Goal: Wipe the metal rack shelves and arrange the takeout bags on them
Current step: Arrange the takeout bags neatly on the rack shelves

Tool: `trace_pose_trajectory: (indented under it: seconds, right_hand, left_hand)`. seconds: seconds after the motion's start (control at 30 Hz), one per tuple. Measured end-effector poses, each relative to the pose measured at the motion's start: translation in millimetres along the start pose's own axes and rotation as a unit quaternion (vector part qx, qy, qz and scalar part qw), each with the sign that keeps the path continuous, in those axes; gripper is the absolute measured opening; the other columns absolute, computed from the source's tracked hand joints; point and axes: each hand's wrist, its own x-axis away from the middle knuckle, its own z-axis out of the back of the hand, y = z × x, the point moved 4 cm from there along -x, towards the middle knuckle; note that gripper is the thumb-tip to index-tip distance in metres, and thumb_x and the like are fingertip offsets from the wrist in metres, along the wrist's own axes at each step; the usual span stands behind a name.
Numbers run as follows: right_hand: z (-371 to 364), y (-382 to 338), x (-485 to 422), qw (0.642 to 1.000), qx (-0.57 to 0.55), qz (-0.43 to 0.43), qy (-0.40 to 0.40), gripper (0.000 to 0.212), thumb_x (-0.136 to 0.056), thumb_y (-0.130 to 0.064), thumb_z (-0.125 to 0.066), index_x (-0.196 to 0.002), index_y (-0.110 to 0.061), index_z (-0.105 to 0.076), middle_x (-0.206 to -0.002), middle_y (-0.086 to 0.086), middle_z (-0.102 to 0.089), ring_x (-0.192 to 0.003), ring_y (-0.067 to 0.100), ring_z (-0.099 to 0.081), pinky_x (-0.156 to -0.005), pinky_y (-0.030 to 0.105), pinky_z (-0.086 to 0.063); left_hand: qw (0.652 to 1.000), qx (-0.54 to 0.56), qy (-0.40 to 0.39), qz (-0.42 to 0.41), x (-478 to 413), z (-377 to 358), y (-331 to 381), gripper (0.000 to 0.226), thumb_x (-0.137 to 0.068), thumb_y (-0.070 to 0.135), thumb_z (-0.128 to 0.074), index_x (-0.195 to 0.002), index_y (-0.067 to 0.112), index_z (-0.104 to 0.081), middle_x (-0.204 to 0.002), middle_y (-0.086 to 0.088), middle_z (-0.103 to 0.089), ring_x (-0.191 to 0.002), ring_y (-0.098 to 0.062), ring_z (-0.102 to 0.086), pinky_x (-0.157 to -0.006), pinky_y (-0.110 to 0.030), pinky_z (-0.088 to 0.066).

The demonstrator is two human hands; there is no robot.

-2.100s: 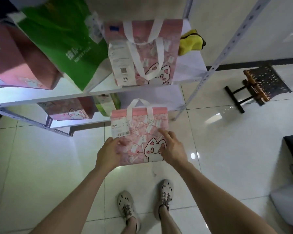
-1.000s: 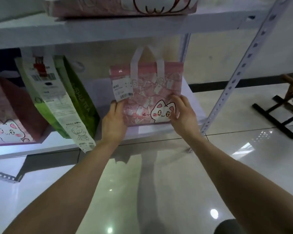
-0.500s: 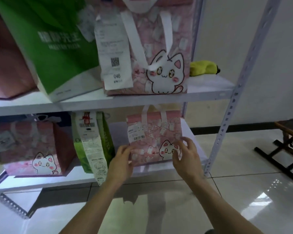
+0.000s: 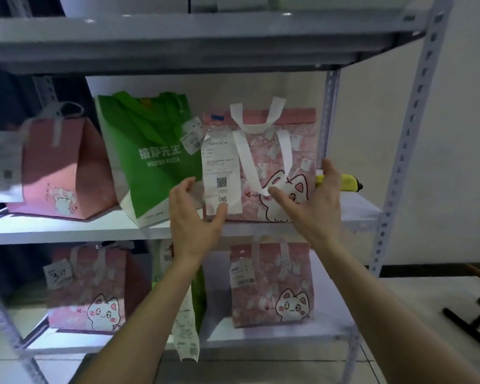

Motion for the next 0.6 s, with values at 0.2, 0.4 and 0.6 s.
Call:
trace_pose_trajectory:
  seconds: [0.2, 0.4, 0.6]
  right_hand:
    - [-33, 42, 5, 0.990, -0.047, -0.117, -0.070, 0.103, -0.064, -0.071, -0.089, -0.144, -0.031, -0.038, -0.131, -0.011, -0.065, -0.117, 0.015, -0.065, -0.097, 0.037, -0.057]
    - [-36, 53, 7, 0.989, -0.076, -0.112, -0.066, 0.079, -0.067, -0.061, -0.092, -0.127, -0.042, -0.045, -0.114, -0.027, -0.065, -0.097, -0.015, -0.059, -0.070, 0.005, -0.043]
    - [-32, 53, 8, 0.987, -0.081, -0.117, -0.069, 0.076, -0.069, -0.055, -0.094, -0.125, -0.045, -0.044, -0.109, -0.030, -0.063, -0.089, -0.021, -0.059, -0.063, 0.002, -0.043]
  left_hand:
    - [0.982, -0.068, -0.163, 0.058, -6, -31, -32, 0.101, -0.080, 0.061, -0.088, -0.157, 0.037, -0.028, -0.148, 0.009, -0.063, -0.131, -0.022, -0.064, -0.102, -0.040, -0.053]
    - [0.989, -0.066, -0.125, 0.046, -6, -33, -40, 0.098, -0.076, 0.059, -0.092, -0.151, 0.043, -0.031, -0.141, 0.012, -0.069, -0.126, -0.020, -0.067, -0.098, -0.036, -0.050]
    - [0.985, -0.061, -0.154, 0.055, -3, -28, -34, 0.096, -0.080, 0.052, -0.091, -0.155, 0.040, -0.031, -0.142, 0.011, -0.068, -0.126, -0.019, -0.065, -0.105, -0.041, -0.054]
